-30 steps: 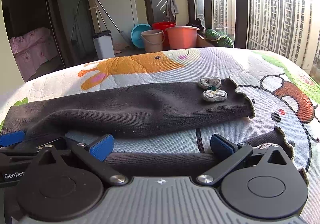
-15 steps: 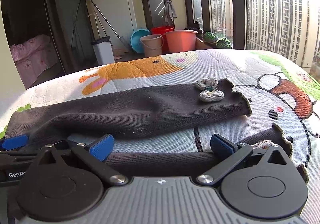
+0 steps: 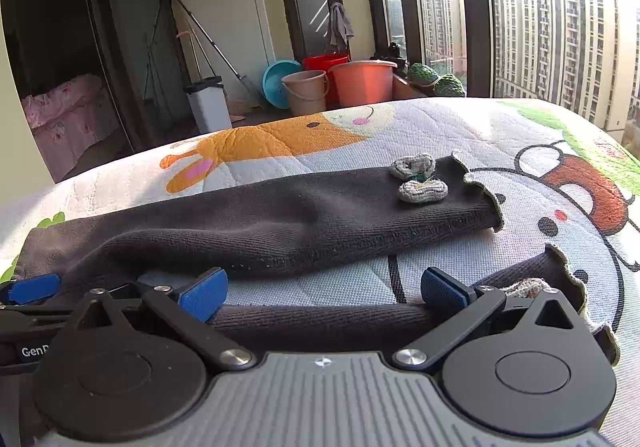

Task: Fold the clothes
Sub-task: 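Lower the left tool onto the waistband while the right presses on the cuffs, then close the left tool on the waistband while the right grips the cuffs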

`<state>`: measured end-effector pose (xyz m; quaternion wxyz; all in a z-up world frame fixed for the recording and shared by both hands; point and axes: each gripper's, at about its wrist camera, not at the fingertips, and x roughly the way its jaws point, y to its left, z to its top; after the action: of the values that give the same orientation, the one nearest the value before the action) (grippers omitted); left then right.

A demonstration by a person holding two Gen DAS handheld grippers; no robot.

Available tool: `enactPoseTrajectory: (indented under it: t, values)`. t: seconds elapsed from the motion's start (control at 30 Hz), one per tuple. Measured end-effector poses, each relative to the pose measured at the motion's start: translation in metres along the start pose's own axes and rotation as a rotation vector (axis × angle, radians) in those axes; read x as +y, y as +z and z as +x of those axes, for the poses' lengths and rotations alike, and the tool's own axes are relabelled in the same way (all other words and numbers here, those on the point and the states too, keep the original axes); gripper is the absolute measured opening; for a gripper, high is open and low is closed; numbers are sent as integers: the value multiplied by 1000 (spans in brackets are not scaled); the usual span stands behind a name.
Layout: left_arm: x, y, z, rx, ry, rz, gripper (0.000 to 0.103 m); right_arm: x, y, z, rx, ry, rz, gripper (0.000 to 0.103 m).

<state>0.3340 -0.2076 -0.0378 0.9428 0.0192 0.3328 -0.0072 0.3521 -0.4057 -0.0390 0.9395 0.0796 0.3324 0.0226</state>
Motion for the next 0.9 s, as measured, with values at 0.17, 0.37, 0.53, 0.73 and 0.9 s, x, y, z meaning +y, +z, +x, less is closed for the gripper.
enactPoseTrajectory:
  t: [0.17,0.37,0.53,0.73,0.9]
  values:
    - [0,0,0,0,0,0,103,-2,1,2,10,16,5,103]
    - [0,0,0,0,0,0,103,-7,3,2,15,46,30,103]
    - [1,0,0,1,-4,-3,103,-15,4,2,2,78,77,103]
    - [-1,0,-1,1,1,4,103,-19,7,4,6,92,104,103]
    - [4,3,2,17,-30,5,103,-13,10,6,35,70,70,103]
